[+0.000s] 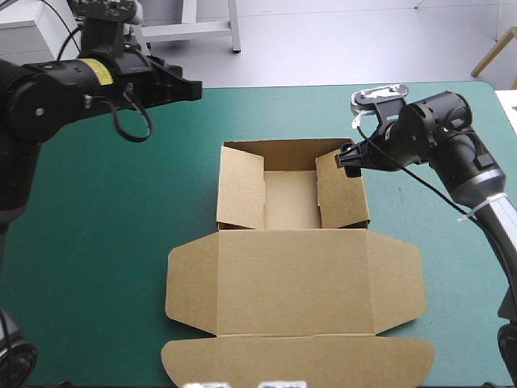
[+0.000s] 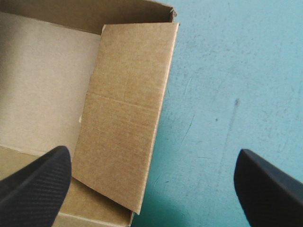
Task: Fold the box
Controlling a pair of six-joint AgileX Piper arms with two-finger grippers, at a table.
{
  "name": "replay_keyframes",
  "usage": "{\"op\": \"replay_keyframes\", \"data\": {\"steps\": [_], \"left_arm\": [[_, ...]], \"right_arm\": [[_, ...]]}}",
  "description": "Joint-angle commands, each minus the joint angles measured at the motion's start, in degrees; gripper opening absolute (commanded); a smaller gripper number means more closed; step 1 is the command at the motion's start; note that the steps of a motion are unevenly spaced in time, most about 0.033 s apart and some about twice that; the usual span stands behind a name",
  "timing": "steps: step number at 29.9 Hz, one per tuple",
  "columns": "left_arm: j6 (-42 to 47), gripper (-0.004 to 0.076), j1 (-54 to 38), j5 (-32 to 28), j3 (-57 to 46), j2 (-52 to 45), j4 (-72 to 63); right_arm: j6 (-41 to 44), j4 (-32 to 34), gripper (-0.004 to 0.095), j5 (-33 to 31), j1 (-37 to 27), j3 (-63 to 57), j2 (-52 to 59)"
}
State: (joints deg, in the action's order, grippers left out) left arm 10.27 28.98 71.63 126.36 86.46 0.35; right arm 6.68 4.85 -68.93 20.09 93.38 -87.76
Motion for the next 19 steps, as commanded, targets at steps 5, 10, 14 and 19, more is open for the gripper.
{"op": "replay_keyframes", "data": {"steps": [5, 10, 14, 19], "left_arm": [[-0.3, -0.0010, 0.1, 2.6, -11.0, -11.8, 0.8], [-0.3, -0.0010, 0.1, 2.6, -23.1, -19.4, 3.8], [-0.3, -0.0010, 0.1, 2.6, -31.4, -24.5, 7.4], [-0.3, -0.0010, 0.1, 2.6, -40.1, -32.0, 7.8]], "right_arm": [[0.7, -2.1, 0.0854, 10.1, -0.3, -5.5, -0.7], [1.1, -3.4, 0.0854, 11.6, -0.3, -5.5, -5.4], [2.1, -3.4, 0.0854, 12.3, -0.3, -5.5, -9.3], [2.7, -3.4, 0.0854, 12.5, -0.3, -5.5, -12.8]]}}
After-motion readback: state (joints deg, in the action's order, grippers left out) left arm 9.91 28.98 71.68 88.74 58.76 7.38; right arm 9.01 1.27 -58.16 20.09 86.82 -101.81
